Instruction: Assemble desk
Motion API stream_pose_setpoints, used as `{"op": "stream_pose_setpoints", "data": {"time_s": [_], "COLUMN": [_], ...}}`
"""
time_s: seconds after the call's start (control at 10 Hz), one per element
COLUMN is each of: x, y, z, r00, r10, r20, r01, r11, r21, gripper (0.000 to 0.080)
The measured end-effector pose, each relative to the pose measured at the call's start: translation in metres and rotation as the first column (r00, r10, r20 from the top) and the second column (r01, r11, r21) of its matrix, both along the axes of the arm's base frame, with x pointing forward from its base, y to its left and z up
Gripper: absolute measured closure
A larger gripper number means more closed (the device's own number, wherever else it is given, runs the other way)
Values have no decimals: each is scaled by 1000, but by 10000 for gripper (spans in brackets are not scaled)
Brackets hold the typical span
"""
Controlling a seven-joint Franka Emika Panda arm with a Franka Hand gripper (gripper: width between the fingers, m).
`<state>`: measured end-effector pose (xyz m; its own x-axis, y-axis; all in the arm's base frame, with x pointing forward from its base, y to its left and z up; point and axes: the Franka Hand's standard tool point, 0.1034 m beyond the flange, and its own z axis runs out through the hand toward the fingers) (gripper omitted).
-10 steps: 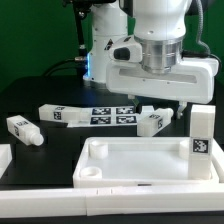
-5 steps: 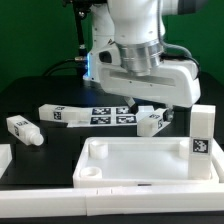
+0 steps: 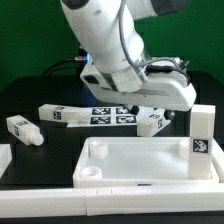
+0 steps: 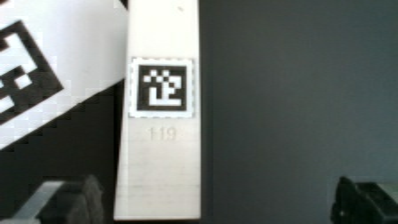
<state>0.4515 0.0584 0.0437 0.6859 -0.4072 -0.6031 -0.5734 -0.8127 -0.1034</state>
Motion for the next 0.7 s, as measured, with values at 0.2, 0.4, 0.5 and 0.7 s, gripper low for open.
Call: {"op": "stream_pose_setpoints", "data": {"time_s": [0.2,0.4,0.5,0.7], "x": [-6,-15,-17,-17], "y": [-5,-17,-25,-24], "z": [-2,-9,-15,-19], "r00": [991,946,921,912], "r10": [-6,-49,-50,-38], "r20": [-134,-322,-386,-409], "r01": [16,106,133,132], "r11": [997,981,973,970], "r21": [75,165,191,204], "gripper": [150,150,151,151]}}
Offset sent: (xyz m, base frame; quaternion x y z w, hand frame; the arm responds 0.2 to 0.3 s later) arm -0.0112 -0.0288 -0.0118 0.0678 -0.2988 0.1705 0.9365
